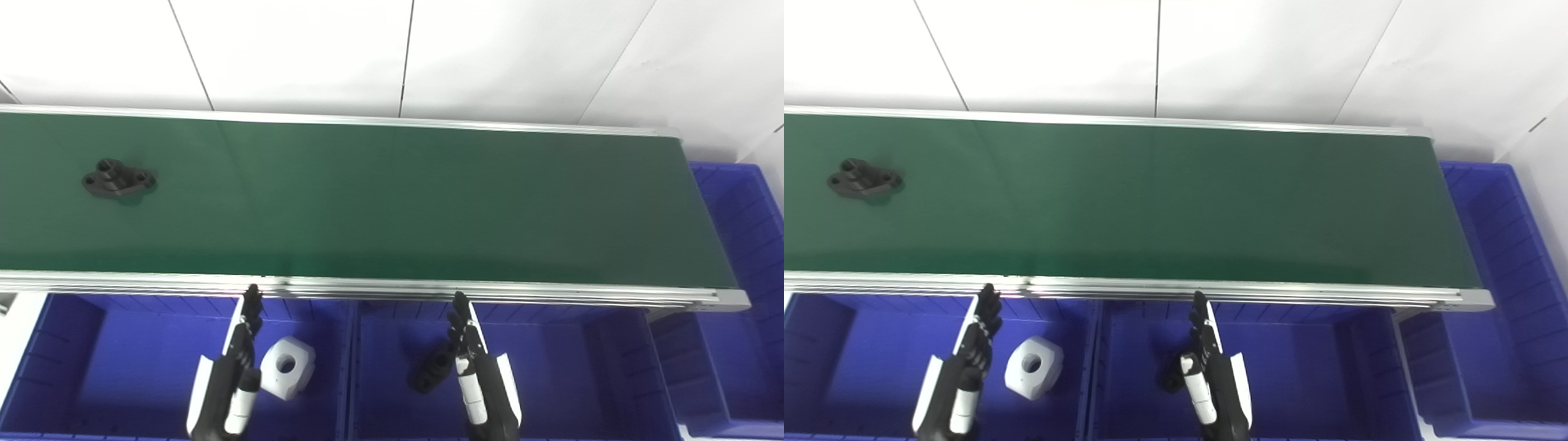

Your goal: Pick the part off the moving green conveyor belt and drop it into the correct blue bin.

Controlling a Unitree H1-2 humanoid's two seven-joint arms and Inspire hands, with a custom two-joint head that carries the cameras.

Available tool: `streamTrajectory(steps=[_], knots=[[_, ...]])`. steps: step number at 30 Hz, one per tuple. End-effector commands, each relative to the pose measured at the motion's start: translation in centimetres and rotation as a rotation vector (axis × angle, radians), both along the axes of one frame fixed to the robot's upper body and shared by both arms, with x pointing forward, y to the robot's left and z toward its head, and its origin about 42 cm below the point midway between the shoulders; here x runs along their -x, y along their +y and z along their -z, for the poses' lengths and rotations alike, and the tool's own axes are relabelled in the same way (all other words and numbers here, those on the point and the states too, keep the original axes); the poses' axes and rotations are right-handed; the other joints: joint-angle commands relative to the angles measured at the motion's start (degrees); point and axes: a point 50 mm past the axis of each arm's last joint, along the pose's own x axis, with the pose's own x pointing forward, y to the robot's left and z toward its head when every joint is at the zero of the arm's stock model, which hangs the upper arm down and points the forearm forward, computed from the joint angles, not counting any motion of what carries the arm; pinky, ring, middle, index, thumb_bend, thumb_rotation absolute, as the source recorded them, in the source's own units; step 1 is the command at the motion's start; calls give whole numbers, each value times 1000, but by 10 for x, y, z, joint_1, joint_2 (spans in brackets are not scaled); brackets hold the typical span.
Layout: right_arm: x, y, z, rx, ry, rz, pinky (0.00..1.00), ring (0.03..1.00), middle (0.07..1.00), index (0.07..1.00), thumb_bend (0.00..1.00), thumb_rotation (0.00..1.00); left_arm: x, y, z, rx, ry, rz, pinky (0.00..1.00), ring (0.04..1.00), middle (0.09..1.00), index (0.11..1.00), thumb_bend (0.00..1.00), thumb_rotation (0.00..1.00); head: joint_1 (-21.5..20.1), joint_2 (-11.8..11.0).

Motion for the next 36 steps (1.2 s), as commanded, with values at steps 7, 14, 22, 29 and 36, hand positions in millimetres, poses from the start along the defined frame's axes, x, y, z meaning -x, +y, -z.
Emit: streamTrajectory(steps=[7,14,22,29,36], knots=[[-5,-11,7,-29,-89,-3,1000,991,1000,1000,814,1000,-7,-20,5,-50,-64,-6,1000,993,1000,1000,781,987,43,-43],[-8,-22,18,-45,-86,-19,1000,1000,1000,1000,779,960,-10,-30,13,-81,-62,-3,932,956,1000,1000,679,989,71,-67],[-9,-30,21,-59,-78,-31,1000,1000,1000,1000,752,914,-10,-37,19,-92,-59,3,909,957,1000,1000,751,1000,100,-79],[-9,-34,21,-72,-79,-42,1000,1000,1000,1000,701,913,-10,-42,20,-93,-61,9,890,959,1000,1000,772,1000,114,-86],[-9,-38,25,-85,-66,-38,1000,1000,1000,1000,686,903,-11,-46,23,-90,-60,8,865,942,1000,1000,767,1000,122,-104]])
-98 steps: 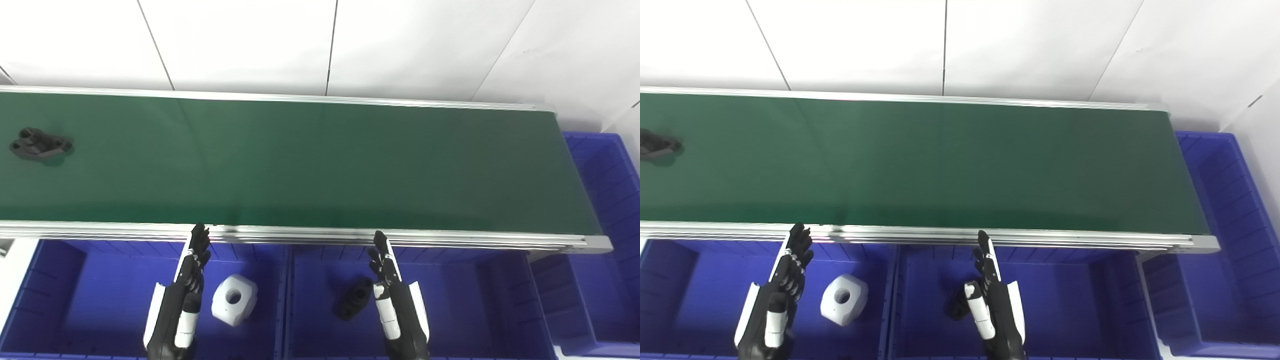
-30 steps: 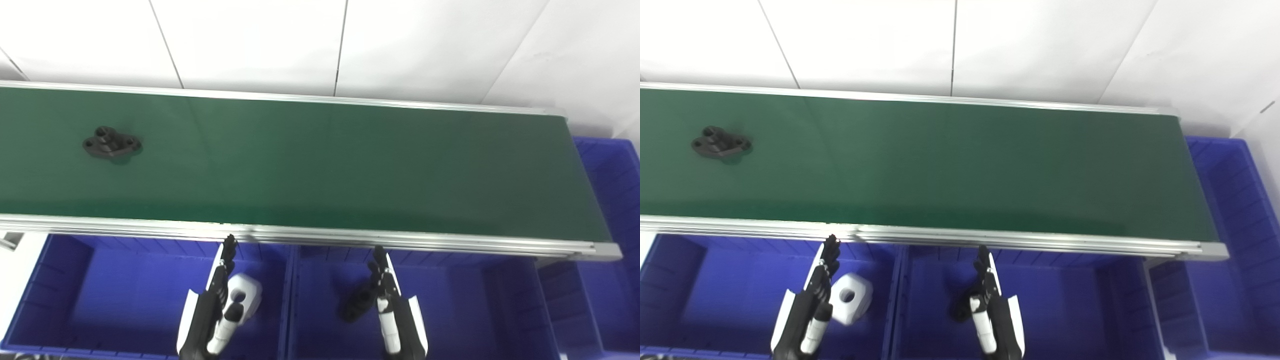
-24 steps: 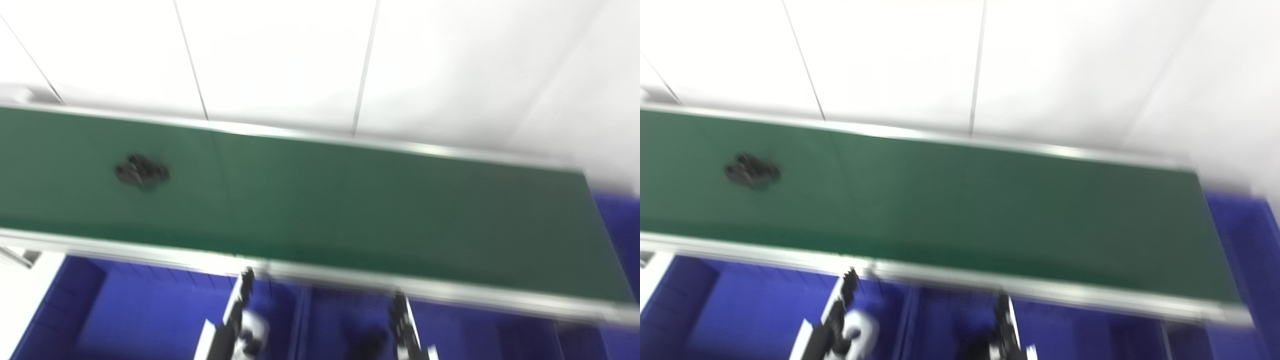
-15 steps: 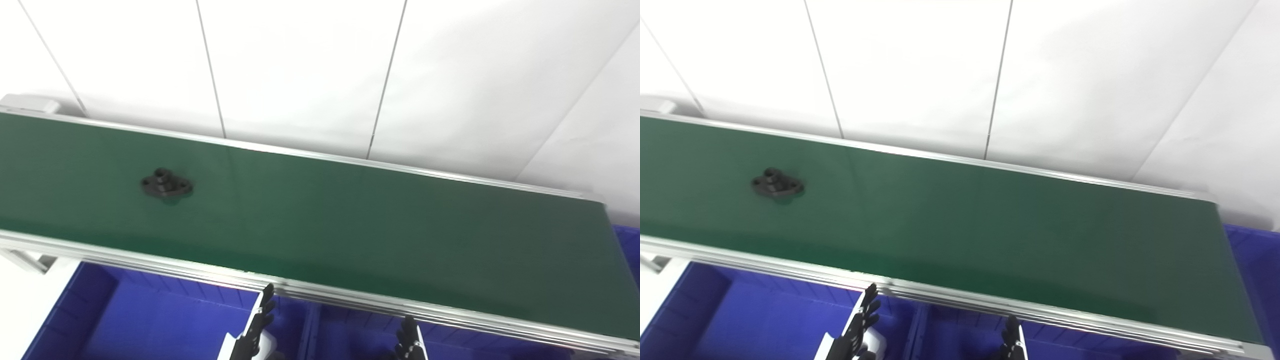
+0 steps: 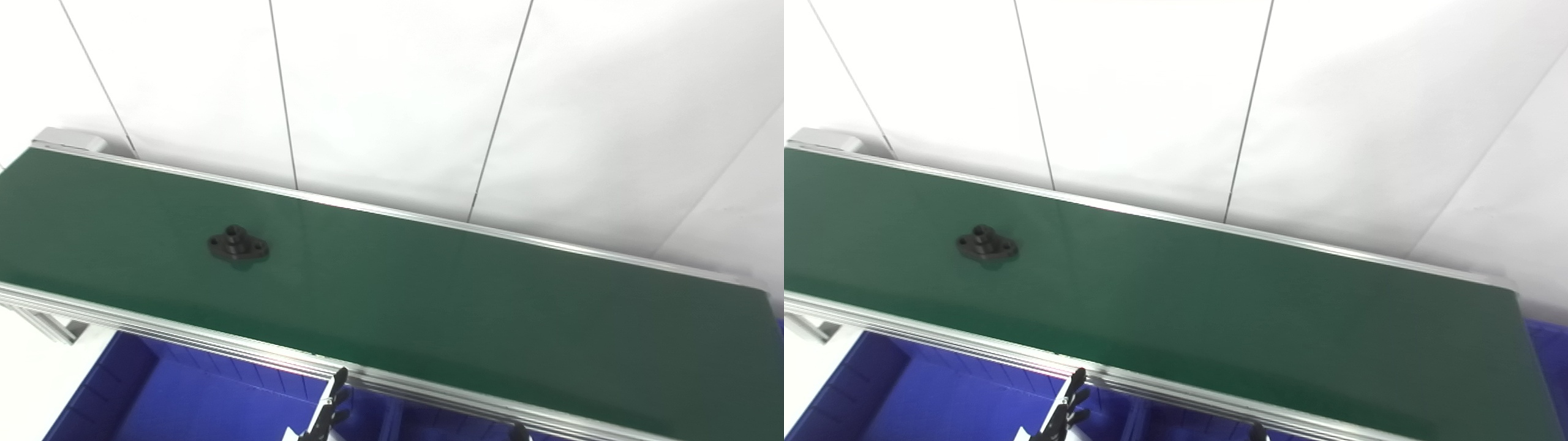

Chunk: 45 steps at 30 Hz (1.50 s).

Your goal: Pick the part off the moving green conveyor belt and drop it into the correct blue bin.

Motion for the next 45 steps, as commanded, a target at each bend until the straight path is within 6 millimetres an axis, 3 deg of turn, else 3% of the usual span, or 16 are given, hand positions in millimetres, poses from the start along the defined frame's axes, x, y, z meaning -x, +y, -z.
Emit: streamTrajectory(steps=[1,9,15,23,29,34,40,45], knots=[[-2,2,-5,-21,-58,2,1000,1000,1000,1000,689,901,0,-11,2,17,-22,7,867,943,1000,1000,763,1000,1,1],[-2,2,-2,-40,-47,13,1000,1000,1000,1000,686,860,0,-12,6,10,-19,5,860,951,1000,1000,779,1000,-14,-17],[-2,1,-1,-27,-45,11,1000,1000,1000,1000,725,866,0,-12,7,12,-15,4,846,946,1000,1000,767,1000,-7,-14],[-1,1,-4,-49,-52,14,1000,1000,1000,1000,653,793,0,-13,5,17,-22,5,867,947,1000,1000,768,1000,-9,-9],[0,-1,-7,2,-60,19,1000,1000,1000,1000,716,762,2,-16,5,24,-21,9,886,949,1000,1000,736,1000,-12,-10],[-3,-5,-29,58,-140,17,1000,1000,1000,1000,845,758,3,-15,4,26,-21,6,900,959,1000,1000,744,1000,-15,-2],[-17,-8,-63,127,-280,48,1000,1000,1000,1000,881,757,3,-7,3,25,-19,9,864,953,1000,1000,752,1000,-24,4],[-42,-10,-92,215,-439,56,1000,1000,1000,1000,855,735,1,-3,3,18,-24,11,837,947,1000,1000,750,1000,-33,4]])
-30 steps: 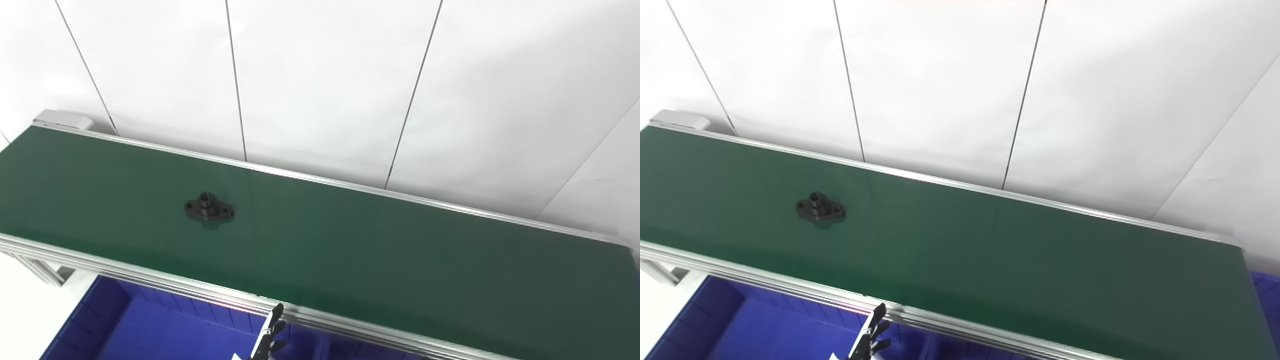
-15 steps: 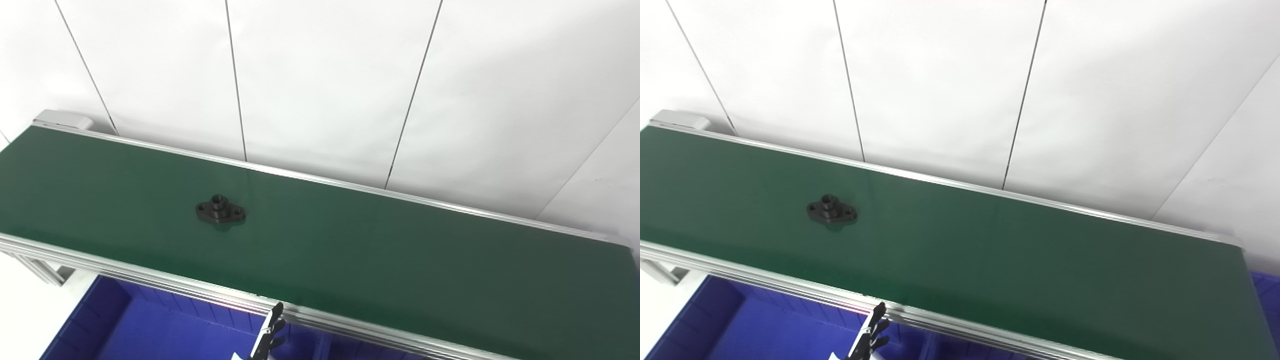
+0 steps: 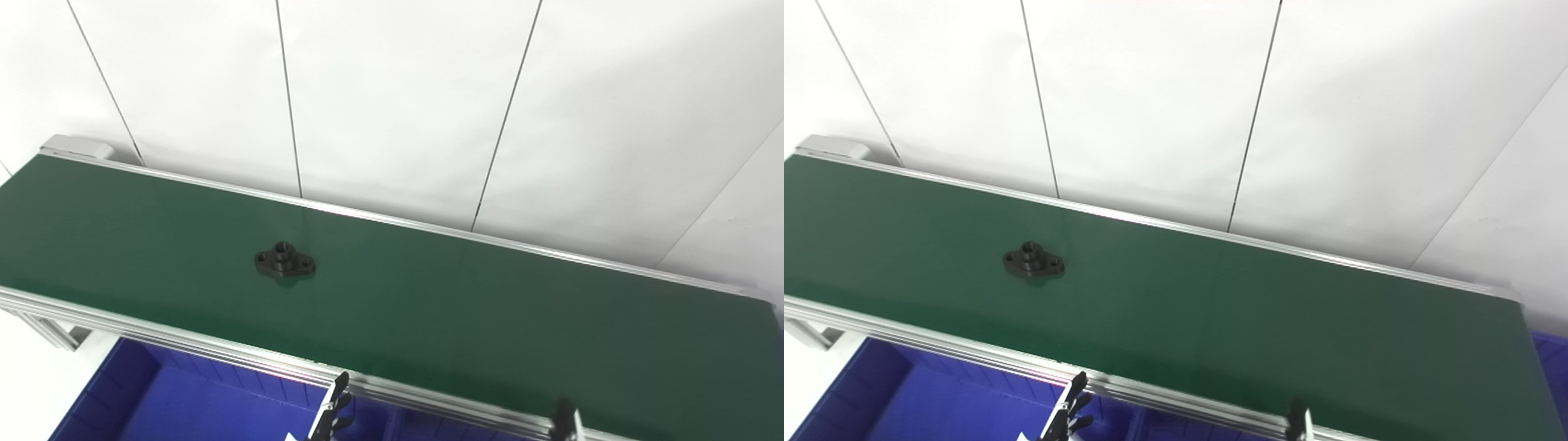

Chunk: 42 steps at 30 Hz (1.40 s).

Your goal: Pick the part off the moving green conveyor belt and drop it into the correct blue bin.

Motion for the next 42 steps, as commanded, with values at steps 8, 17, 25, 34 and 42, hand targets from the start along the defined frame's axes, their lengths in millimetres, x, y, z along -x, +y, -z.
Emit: streamTrajectory(steps=[8,17,25,34,42], knots=[[-61,0,-54,83,-267,16,993,993,1000,1000,857,767,0,-1,5,6,-8,26,853,954,1000,1000,753,1000,-12,-1],[-133,10,-107,198,-359,-26,1000,968,1000,1000,936,710,-2,-4,4,16,-8,27,856,958,1000,1000,747,997,-14,2],[-181,26,-131,471,-343,-70,863,922,955,1000,913,636,-3,-5,3,19,-14,38,871,971,1000,1000,734,1000,-13,3],[-231,53,-127,751,-354,-68,798,862,859,963,950,640,-5,-6,0,35,-18,50,923,979,1000,1000,714,993,-12,6],[-261,84,-122,925,-347,-122,788,835,861,923,963,643,-7,-13,0,60,-18,65,975,973,1000,1000,707,988,-3,6]])
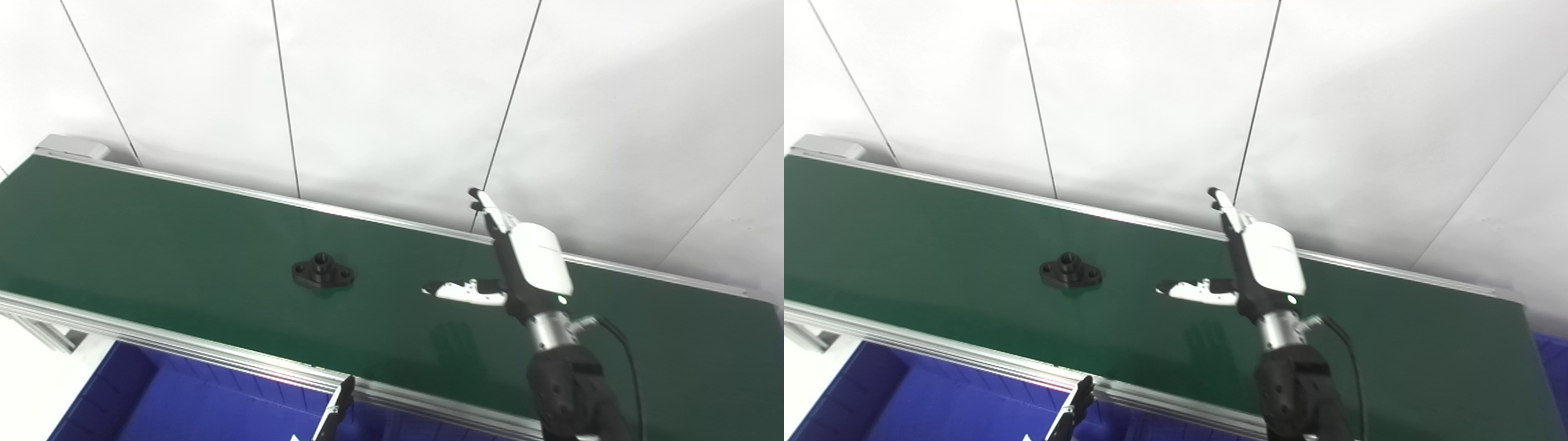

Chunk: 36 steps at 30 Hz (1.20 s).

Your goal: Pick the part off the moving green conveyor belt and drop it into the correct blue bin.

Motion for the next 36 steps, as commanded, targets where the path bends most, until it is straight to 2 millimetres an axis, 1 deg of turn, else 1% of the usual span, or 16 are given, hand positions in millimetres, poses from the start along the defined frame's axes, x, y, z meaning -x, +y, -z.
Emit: streamTrajectory(steps=[1,2,6,9,11,13,16,19,23,27,30,33,34,36], knots=[[-10,13,-16,-2,-44,5,788,834,860,921,966,632,-5,-12,-1,34,-29,22,973,972,1000,1000,711,985,4,1],[-12,15,-16,2,-39,3,788,833,860,920,967,621,-5,-13,-1,37,-29,21,972,971,1000,1000,710,983,4,1],[-22,36,-1,40,1,-10,811,835,855,922,963,609,-4,-17,-4,47,-31,18,942,963,1000,1000,713,977,14,5],[-27,48,7,45,23,-18,805,828,845,920,966,613,-2,-19,-5,35,-32,22,943,969,1000,1000,712,986,17,5],[-29,55,11,32,48,-21,791,824,845,919,967,605,0,-20,-6,23,-29,22,910,961,1000,1000,727,998,19,6],[-30,60,13,19,65,-24,789,823,846,918,968,605,1,-21,-6,16,-26,24,894,957,1000,1000,733,1000,22,6],[-33,74,14,26,84,-36,775,815,848,917,970,599,2,-23,-8,10,-29,27,870,956,1000,1000,726,1000,26,9],[-34,83,14,49,95,-45,757,814,852,916,968,595,3,-25,-9,23,-23,23,875,971,1000,1000,722,984,28,10],[-36,91,19,104,106,-54,701,789,836,903,968,585,4,-28,-12,36,-13,26,883,987,1000,1000,716,971,35,12],[-36,97,24,106,115,-61,635,749,817,892,971,565,5,-31,-13,41,-8,26,890,993,1000,1000,707,970,40,14],[-35,103,27,120,119,-69,611,739,811,889,972,566,6,-34,-15,47,-13,27,887,995,1000,1000,692,964,44,16],[-35,107,30,137,116,-70,571,714,796,878,981,576,7,-37,-16,52,-18,23,883,988,1000,1000,697,957,48,18],[-34,108,32,143,117,-69,538,688,784,871,985,571,8,-38,-17,57,-18,21,881,973,1000,1000,699,949,49,21],[-34,110,35,165,125,-69,505,667,768,853,972,554,9,-40,-19,63,-17,21,879,970,1000,1000,700,948,51,23]])
